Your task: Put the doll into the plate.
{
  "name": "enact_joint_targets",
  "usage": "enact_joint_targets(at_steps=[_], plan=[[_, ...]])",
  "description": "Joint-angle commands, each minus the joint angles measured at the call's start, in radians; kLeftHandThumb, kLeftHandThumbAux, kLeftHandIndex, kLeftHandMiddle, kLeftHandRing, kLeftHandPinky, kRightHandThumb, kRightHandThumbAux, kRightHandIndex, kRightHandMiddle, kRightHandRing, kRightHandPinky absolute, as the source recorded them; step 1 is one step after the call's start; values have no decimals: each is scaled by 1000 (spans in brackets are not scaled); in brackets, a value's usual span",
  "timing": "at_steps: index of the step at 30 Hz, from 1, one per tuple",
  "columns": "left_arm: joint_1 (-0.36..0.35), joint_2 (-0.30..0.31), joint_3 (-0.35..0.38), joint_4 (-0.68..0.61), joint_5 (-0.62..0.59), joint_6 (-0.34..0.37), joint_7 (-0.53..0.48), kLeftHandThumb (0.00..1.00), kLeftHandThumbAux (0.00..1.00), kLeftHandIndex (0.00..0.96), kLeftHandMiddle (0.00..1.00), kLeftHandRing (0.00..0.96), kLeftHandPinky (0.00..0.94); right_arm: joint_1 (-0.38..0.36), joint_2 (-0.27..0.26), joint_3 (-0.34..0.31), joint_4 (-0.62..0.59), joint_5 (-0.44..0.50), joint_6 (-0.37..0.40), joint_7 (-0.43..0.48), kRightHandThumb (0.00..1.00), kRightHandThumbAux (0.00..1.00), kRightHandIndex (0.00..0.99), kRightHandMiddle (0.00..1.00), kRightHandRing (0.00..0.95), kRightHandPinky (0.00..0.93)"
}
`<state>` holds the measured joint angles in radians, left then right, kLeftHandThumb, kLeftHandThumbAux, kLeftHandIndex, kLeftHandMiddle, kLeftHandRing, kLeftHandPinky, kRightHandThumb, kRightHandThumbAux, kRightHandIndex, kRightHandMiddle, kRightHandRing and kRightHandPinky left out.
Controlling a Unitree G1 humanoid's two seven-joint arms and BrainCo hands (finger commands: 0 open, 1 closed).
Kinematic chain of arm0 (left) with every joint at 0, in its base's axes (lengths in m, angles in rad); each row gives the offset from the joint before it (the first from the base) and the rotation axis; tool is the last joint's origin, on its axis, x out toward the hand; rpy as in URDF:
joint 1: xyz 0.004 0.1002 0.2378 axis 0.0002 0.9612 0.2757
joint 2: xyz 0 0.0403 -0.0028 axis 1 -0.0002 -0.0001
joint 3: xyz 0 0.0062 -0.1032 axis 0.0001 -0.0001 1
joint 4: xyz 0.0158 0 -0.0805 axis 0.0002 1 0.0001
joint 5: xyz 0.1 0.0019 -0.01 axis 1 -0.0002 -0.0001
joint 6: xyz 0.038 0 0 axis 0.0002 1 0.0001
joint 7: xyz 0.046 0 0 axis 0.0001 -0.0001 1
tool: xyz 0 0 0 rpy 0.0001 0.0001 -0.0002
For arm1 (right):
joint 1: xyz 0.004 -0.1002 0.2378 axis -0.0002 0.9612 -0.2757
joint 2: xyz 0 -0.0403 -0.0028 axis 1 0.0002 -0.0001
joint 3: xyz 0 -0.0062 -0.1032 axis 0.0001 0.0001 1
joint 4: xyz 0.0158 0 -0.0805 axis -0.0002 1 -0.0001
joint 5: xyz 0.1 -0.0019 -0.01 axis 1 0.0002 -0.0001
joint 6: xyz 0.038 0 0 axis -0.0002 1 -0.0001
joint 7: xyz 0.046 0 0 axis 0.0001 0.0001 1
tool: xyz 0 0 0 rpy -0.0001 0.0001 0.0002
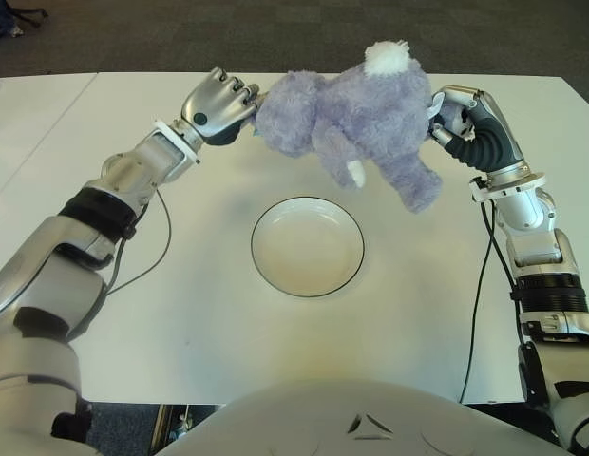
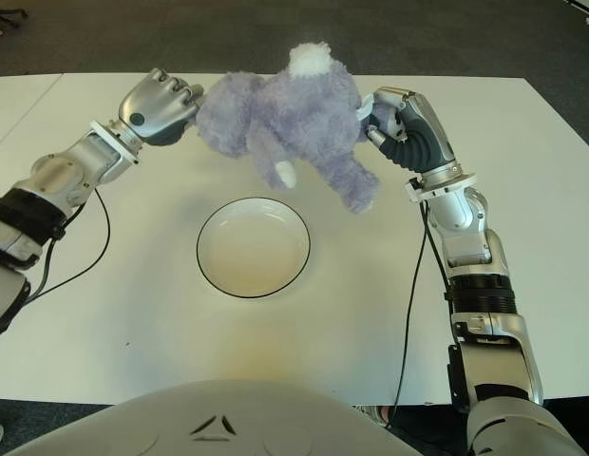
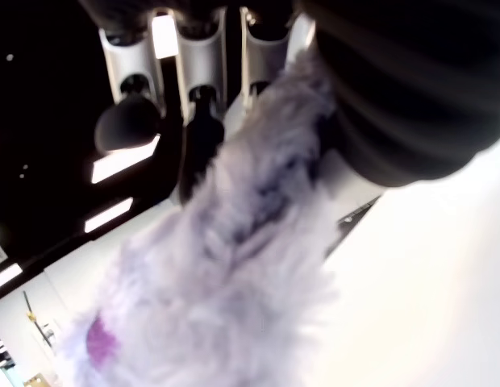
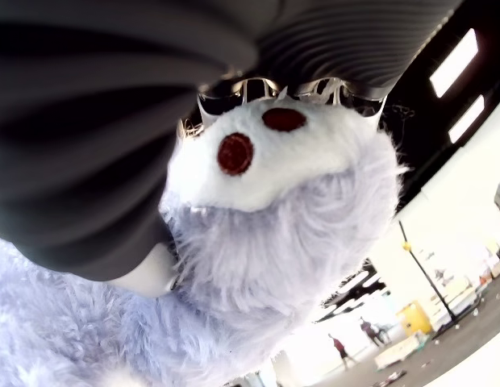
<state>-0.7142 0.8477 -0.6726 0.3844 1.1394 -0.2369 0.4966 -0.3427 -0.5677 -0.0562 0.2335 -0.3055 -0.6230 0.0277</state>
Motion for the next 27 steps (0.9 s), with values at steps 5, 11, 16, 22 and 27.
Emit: enact_joint_targets(at_steps=[5, 11, 16, 22, 27], plan=[[228, 131, 119, -291, -39, -55, -165, 723, 698, 425, 792, 846, 884, 52, 3, -13, 2, 61, -16, 38, 699, 719, 438, 870, 867, 846], [347, 125, 193, -348, -21, -39, -130, 718, 699, 424, 779, 838, 864, 77, 9, -18, -10, 74, -4, 51, 700, 717, 438, 864, 864, 849], [411, 127, 246, -395, -18, -45, -127, 716, 700, 424, 772, 832, 864, 97, 8, -25, -24, 79, 4, 59, 701, 717, 438, 865, 863, 852], [529, 165, 327, -503, -50, -77, -159, 714, 701, 426, 767, 823, 860, 140, 7, -34, -46, 98, 19, 79, 702, 716, 439, 865, 864, 852], [624, 153, 376, -573, -53, -83, -165, 713, 701, 431, 764, 817, 849, 173, 12, -32, -48, 84, 13, 80, 701, 716, 438, 869, 871, 859]])
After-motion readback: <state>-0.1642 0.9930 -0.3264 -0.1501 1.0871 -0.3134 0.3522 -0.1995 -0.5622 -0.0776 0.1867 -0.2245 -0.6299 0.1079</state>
